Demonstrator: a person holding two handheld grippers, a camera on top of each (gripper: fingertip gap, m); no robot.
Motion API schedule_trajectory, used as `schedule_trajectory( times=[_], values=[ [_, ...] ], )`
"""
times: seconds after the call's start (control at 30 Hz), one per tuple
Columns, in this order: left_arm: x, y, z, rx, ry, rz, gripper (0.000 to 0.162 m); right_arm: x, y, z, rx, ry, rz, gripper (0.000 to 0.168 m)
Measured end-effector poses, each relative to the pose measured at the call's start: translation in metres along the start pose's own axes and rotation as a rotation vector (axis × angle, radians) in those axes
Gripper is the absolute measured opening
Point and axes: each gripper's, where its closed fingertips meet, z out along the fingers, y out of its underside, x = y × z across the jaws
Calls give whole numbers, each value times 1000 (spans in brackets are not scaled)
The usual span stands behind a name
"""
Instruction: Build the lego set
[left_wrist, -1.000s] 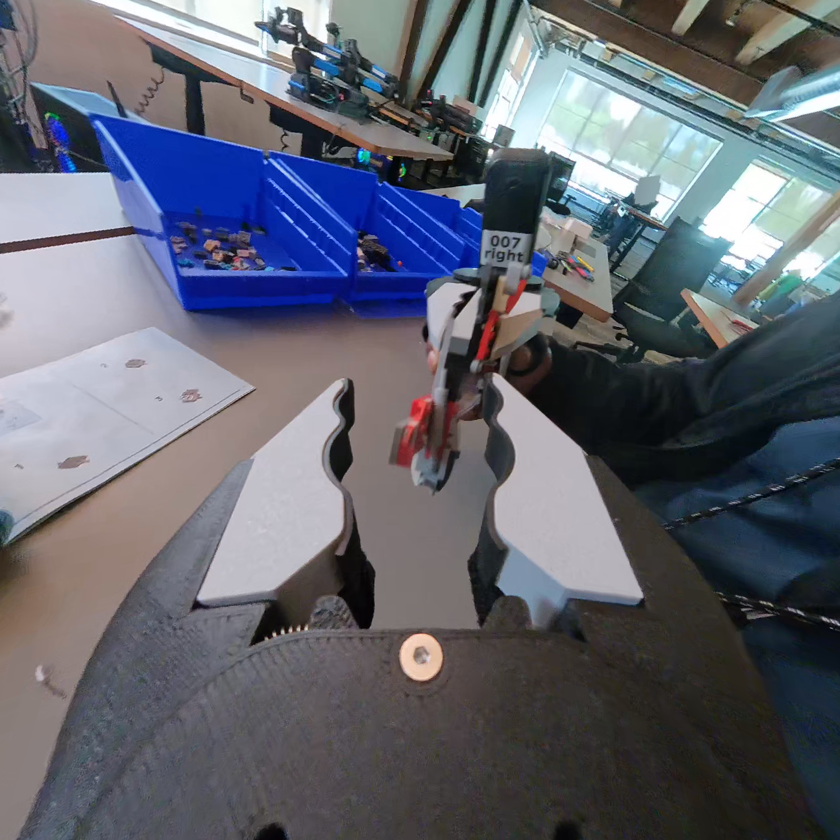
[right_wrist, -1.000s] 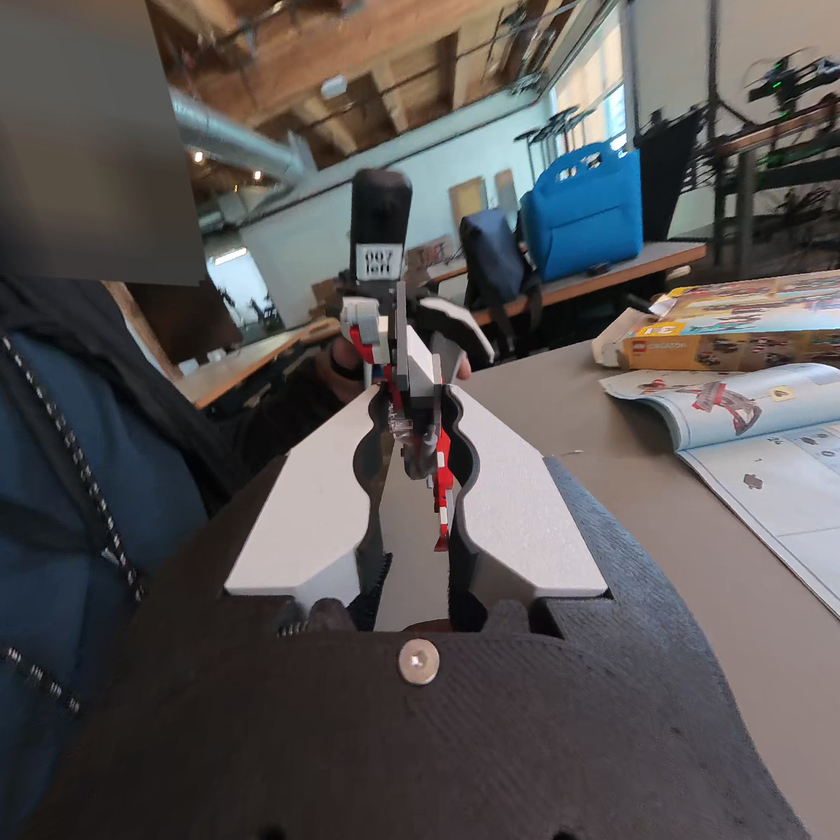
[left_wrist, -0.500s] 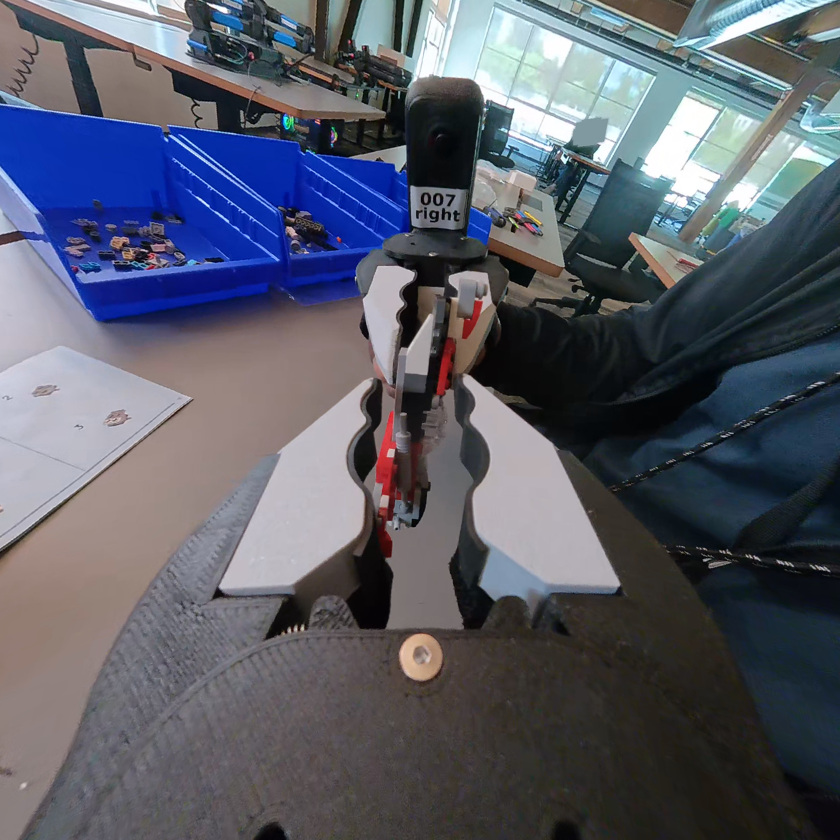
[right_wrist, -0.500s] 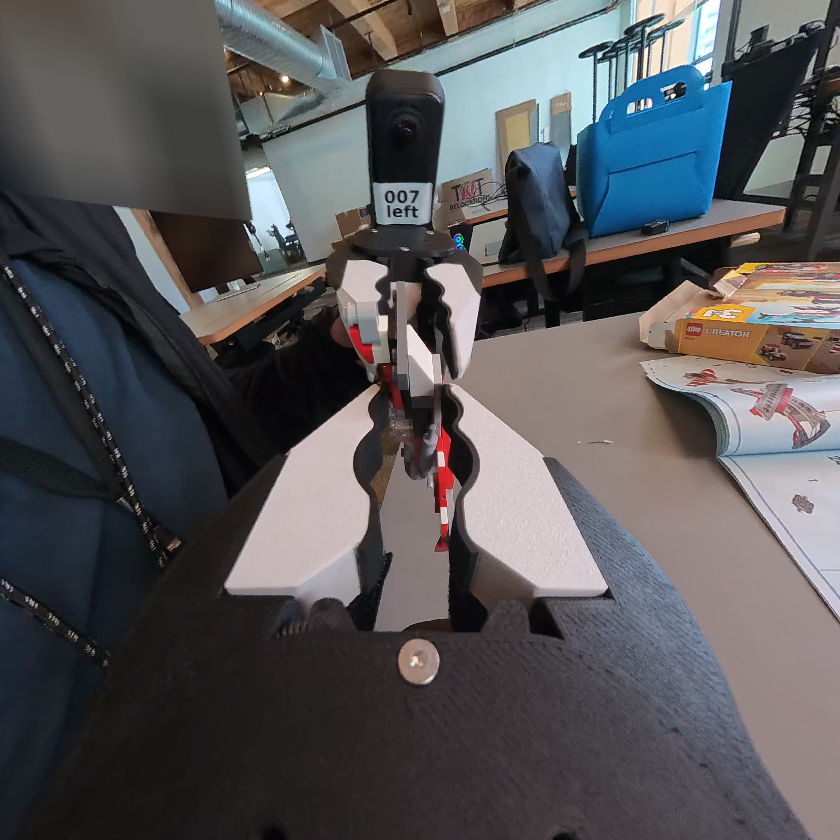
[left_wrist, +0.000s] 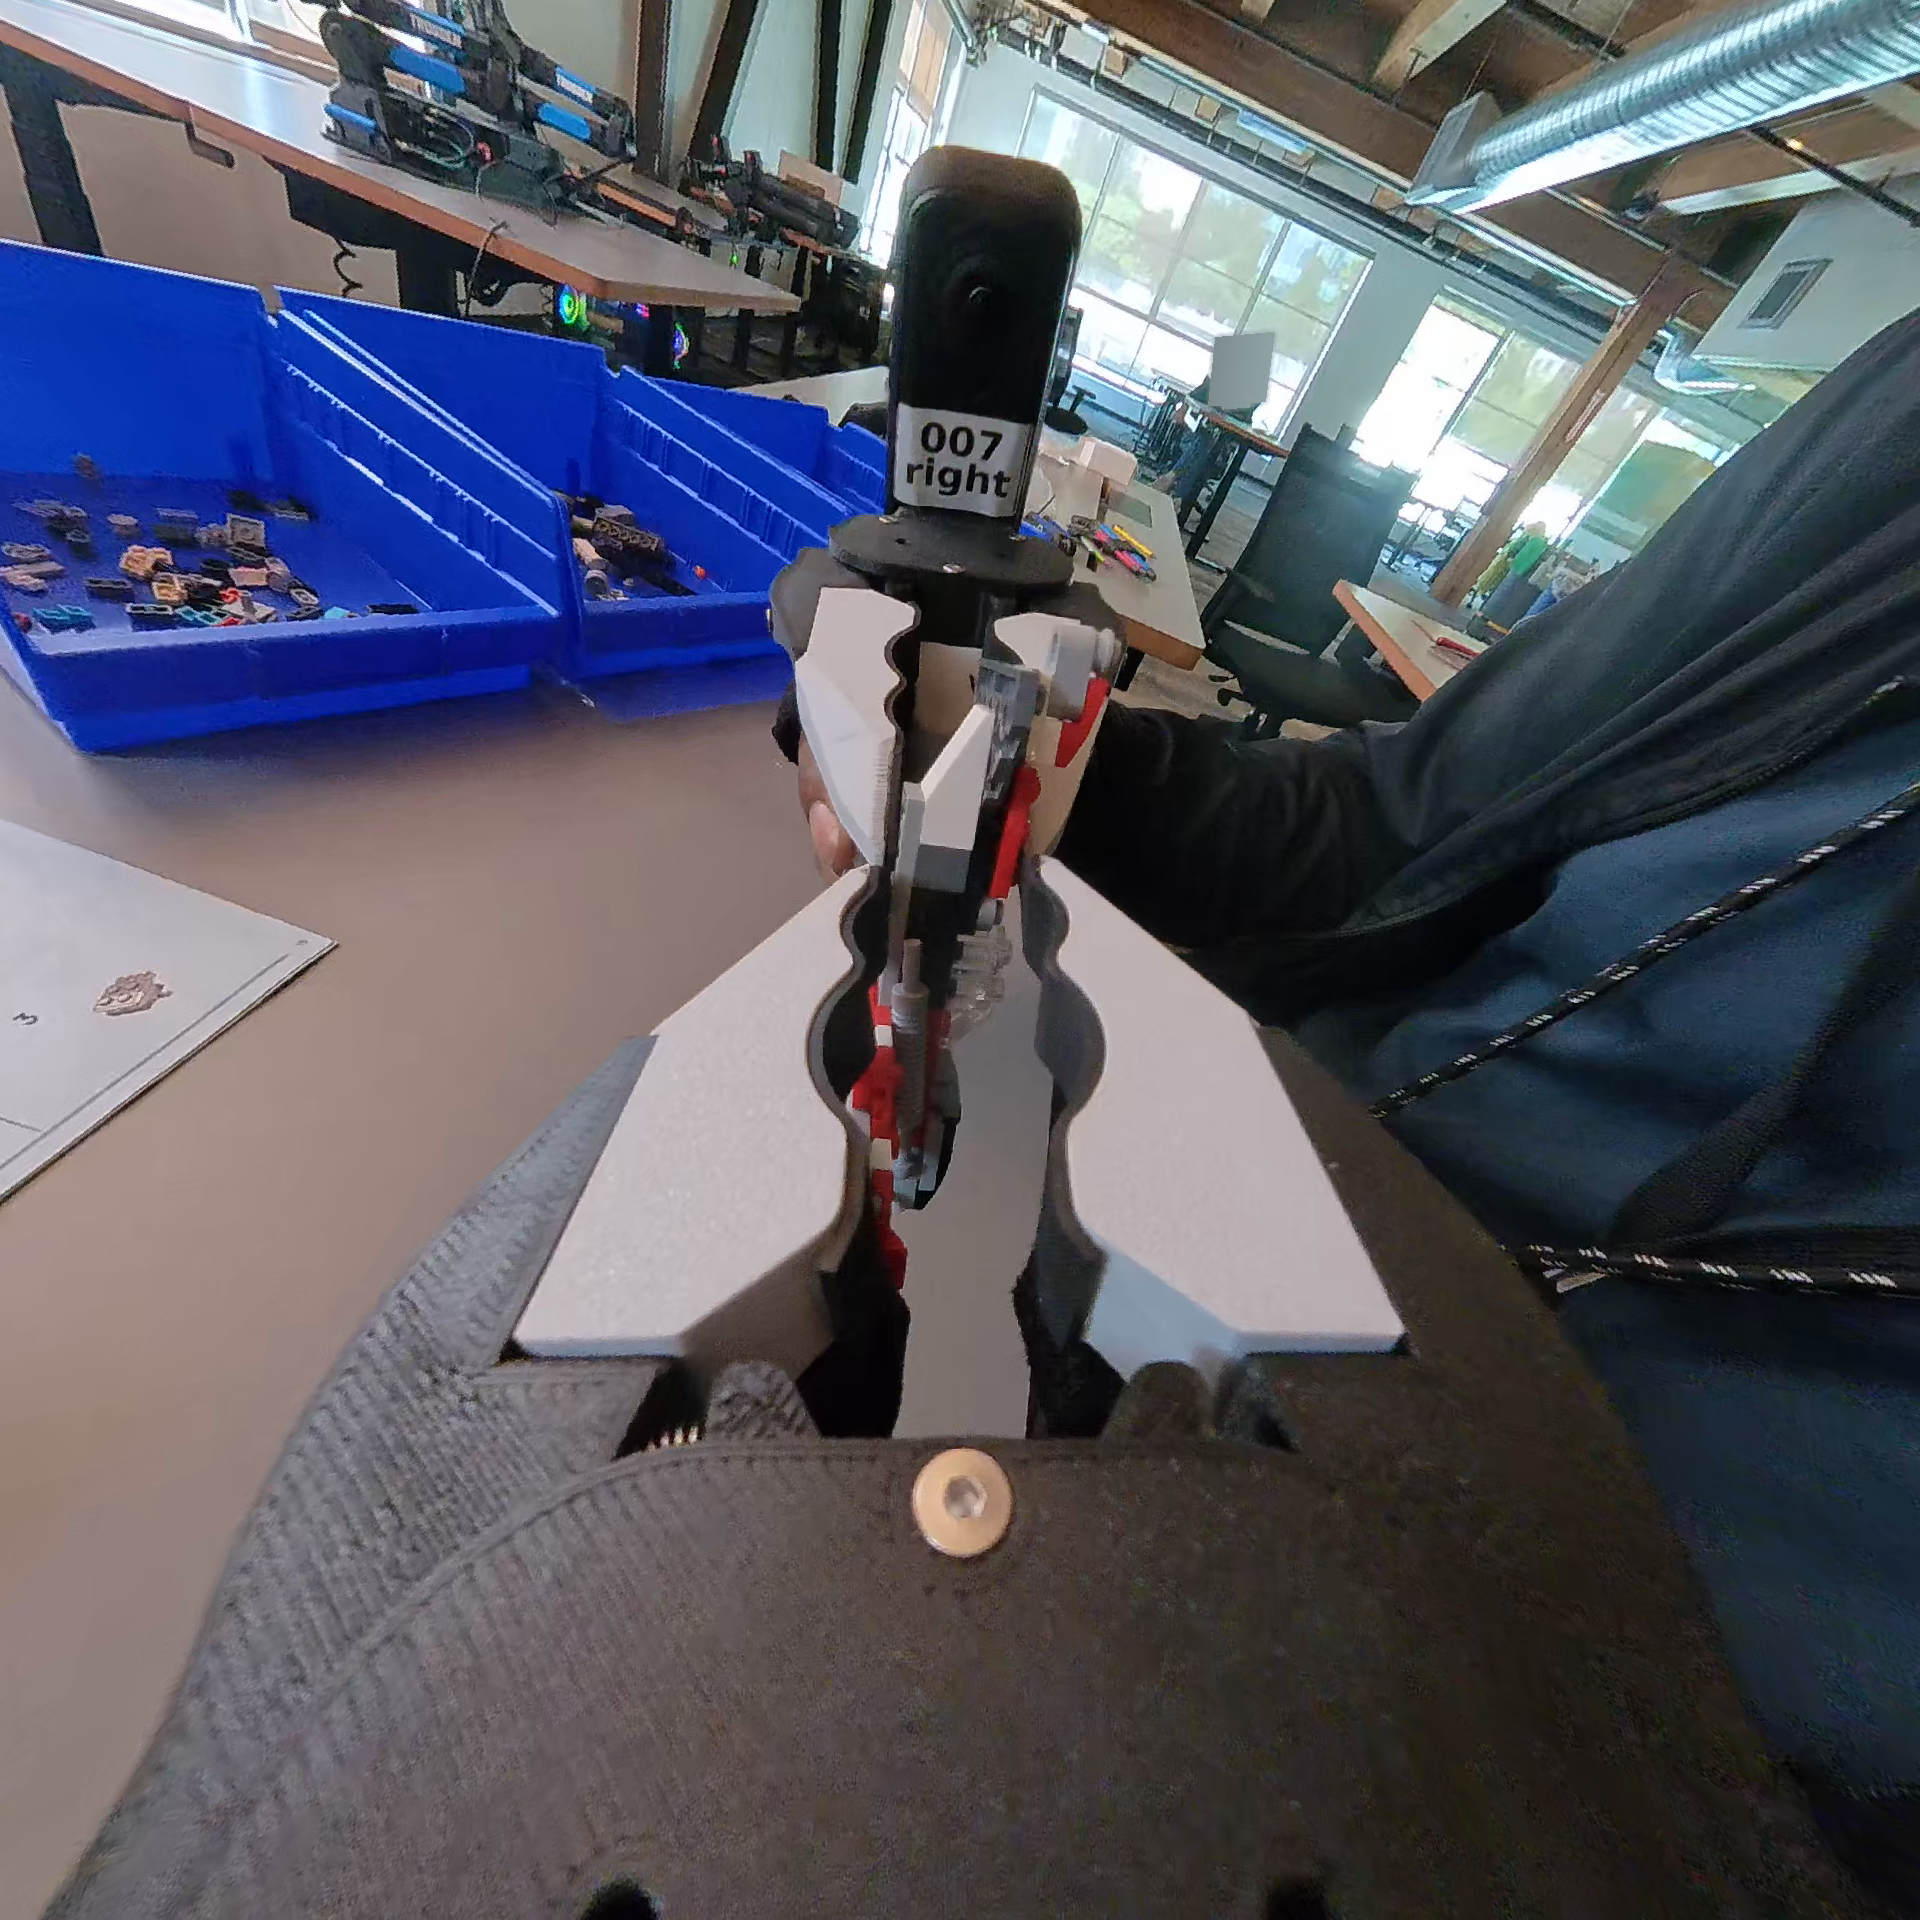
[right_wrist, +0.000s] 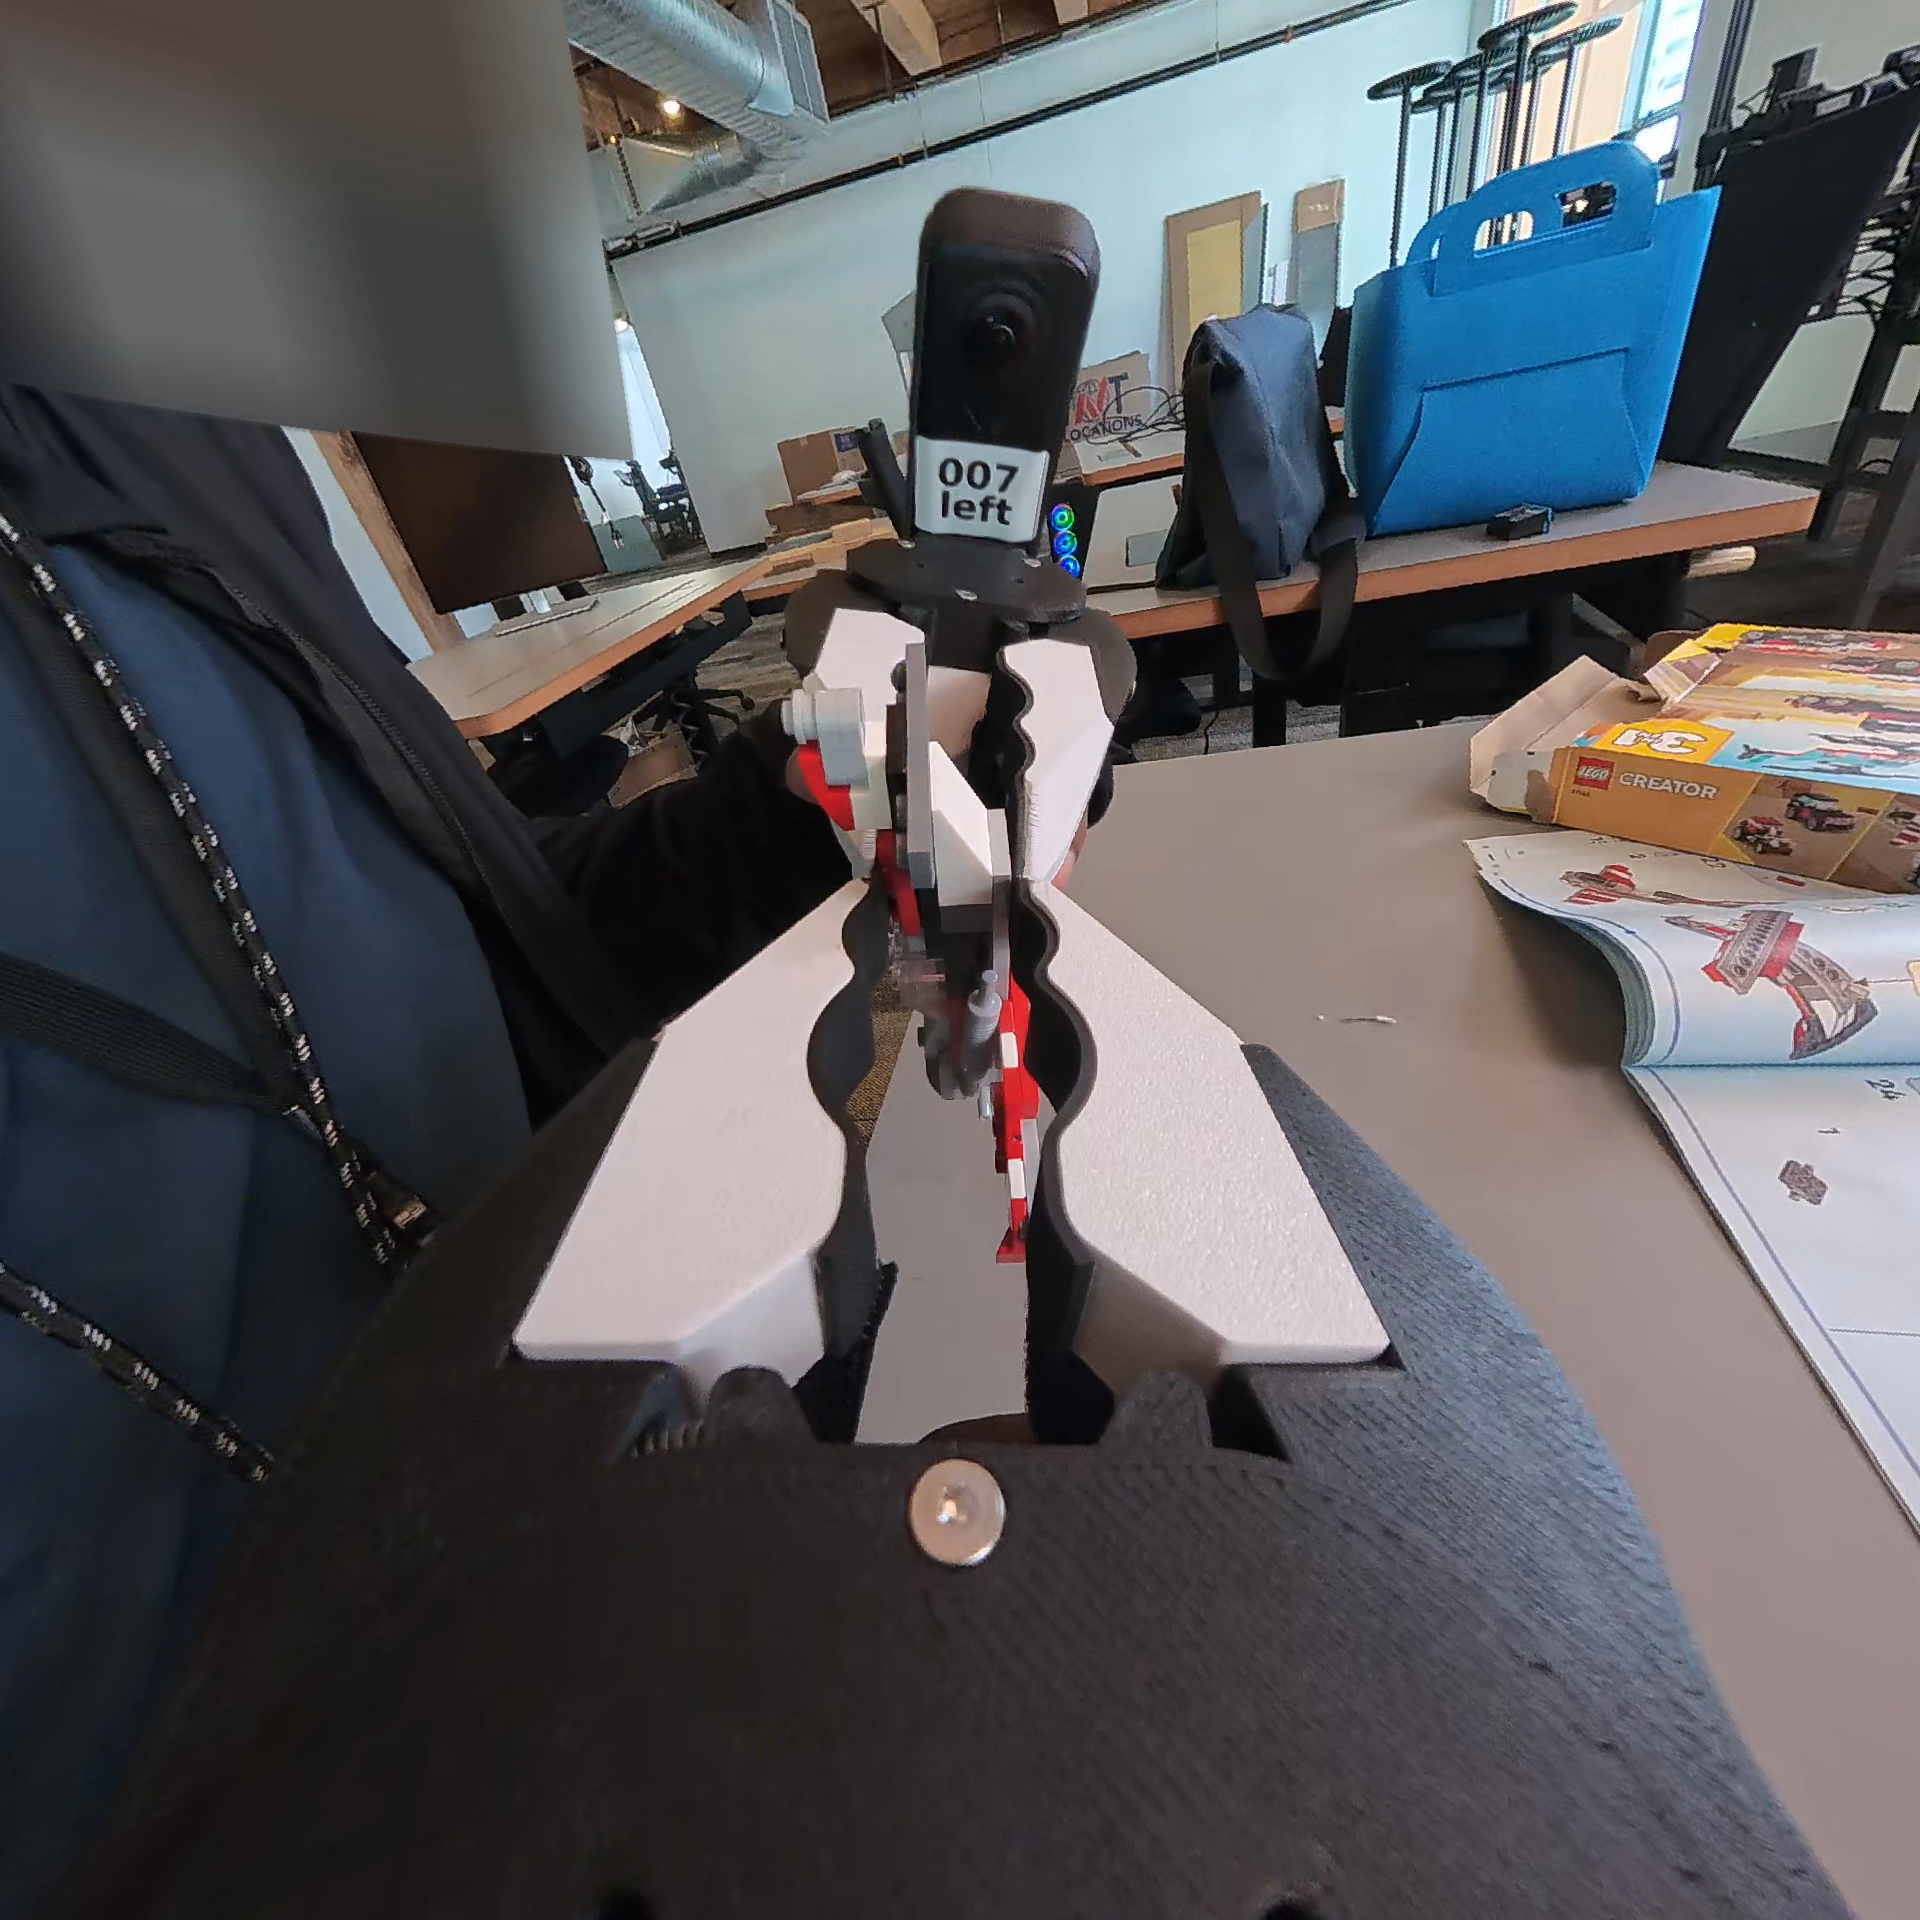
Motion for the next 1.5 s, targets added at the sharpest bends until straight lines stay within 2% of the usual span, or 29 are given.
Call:
schedule_trajectory(
  times=[0.8, 1.13, 1.5],
  values=[
    [-3, -5, 5, 98, 58, 13, 22, 2, -1, -5, 0, 10, 34, 23],
    [-4, -7, 0, 143, 66, 12, 22, 4, -9, -2, 82, 8, 111, 23],
    [-2, -4, 4, 116, 53, 40, 22, 3, -12, -6, 143, -14, 160, 23]
  ],
)
